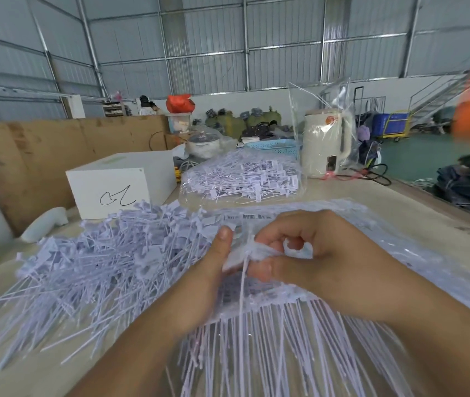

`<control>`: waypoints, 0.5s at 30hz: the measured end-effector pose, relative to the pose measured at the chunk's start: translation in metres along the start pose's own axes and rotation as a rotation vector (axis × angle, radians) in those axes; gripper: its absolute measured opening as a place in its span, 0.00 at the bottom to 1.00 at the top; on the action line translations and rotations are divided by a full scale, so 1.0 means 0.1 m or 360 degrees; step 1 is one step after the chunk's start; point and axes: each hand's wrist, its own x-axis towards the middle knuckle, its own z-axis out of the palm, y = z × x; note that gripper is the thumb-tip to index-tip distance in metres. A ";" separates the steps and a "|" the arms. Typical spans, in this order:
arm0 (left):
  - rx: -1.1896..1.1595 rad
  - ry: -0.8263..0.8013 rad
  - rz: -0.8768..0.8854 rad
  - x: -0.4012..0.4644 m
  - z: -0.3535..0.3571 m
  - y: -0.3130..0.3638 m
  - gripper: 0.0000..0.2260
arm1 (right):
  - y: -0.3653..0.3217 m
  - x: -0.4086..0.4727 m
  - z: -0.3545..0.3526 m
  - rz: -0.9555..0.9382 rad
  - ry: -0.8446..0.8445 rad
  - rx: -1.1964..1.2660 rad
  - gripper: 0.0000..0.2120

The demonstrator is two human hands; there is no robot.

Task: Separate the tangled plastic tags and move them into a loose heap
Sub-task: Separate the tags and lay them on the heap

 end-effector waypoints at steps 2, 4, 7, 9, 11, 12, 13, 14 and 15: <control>-0.0014 0.0021 -0.0007 -0.03 0.06 0.05 0.20 | -0.01 0.00 -0.01 -0.0107 0.0016 0.0117 0.05; 0.0180 0.0047 -0.0020 0.04 0.09 0.04 0.15 | -0.03 0.00 -0.03 -0.0214 0.0092 0.0247 0.04; 0.0594 -0.0045 0.0106 -0.04 0.12 -0.03 0.17 | -0.03 0.01 -0.01 -0.0281 0.0126 0.0260 0.03; 0.0777 -0.0033 0.0250 -0.03 0.12 -0.10 0.19 | -0.02 -0.01 0.03 -0.0258 0.0035 0.0327 0.02; 0.0672 0.0053 0.0320 0.01 0.14 -0.12 0.13 | 0.00 -0.02 0.05 -0.0140 -0.0072 0.0334 0.03; 0.0571 0.0113 0.0335 0.02 0.15 -0.11 0.08 | 0.02 -0.02 0.05 -0.0055 -0.0123 0.0249 0.03; 0.0470 0.0183 0.0376 0.02 0.13 -0.12 0.04 | 0.04 -0.02 0.03 0.0045 -0.0198 0.0150 0.03; 0.0382 0.0272 0.0411 0.01 0.11 -0.10 0.03 | 0.06 -0.02 0.01 0.0145 -0.0295 0.0081 0.02; 0.0317 0.0366 0.0444 0.00 0.09 -0.07 0.04 | 0.08 -0.02 0.00 0.0237 -0.0398 0.0038 0.02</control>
